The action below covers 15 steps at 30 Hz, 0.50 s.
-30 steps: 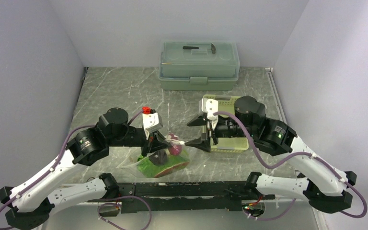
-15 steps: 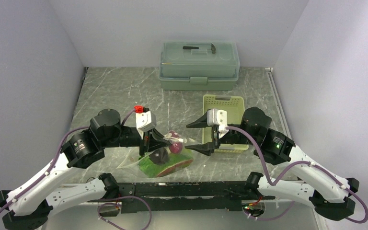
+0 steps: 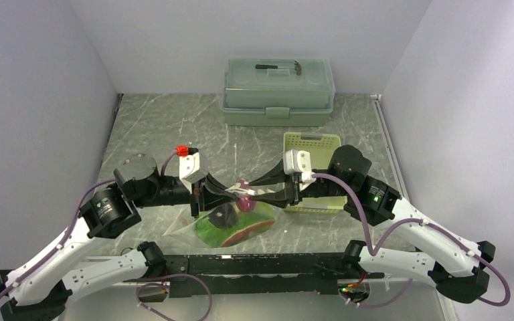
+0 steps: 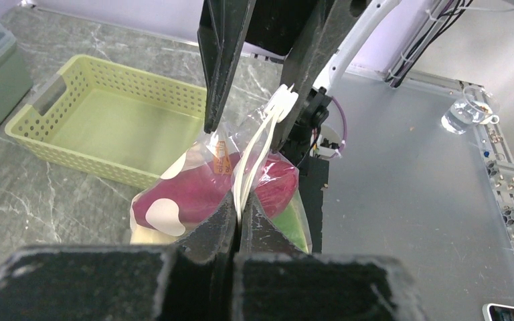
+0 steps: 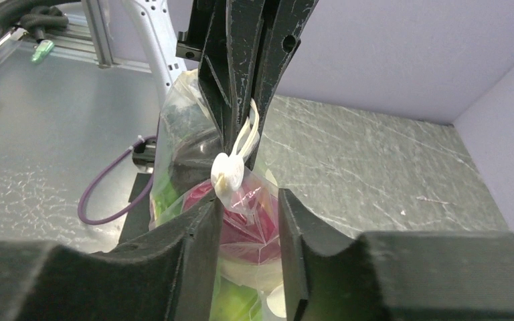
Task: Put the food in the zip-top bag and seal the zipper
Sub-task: Zip the zipper food storage bag.
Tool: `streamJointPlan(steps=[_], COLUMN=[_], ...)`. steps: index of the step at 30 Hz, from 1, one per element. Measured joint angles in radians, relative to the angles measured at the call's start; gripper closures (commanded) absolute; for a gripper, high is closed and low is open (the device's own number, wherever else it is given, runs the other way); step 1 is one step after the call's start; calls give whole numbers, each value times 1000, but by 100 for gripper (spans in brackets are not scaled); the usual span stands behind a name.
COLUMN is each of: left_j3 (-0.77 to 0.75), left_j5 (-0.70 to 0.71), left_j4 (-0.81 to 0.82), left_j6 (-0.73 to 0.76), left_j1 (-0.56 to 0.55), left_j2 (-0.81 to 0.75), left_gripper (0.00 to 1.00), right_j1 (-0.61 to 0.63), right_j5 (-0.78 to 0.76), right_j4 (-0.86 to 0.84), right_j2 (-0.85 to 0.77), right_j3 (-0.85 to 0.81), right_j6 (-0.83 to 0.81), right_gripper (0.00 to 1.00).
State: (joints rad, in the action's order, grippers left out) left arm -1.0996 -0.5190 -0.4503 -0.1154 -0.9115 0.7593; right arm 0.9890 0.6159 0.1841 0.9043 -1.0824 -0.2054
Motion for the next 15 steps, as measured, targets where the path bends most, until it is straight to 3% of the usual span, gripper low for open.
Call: streamJointPlan(steps=[15], left_j3=[0], left_j5=[-17], left_j4=[41], left_j6=[-14], left_j1=[0], left_j2=[-9], left_gripper=[100], right_j1=[-1], right_j5=[32], right_j4=[-69], right_j2=[2], right_j3=[12], right_j6=[23], right_gripper=[79])
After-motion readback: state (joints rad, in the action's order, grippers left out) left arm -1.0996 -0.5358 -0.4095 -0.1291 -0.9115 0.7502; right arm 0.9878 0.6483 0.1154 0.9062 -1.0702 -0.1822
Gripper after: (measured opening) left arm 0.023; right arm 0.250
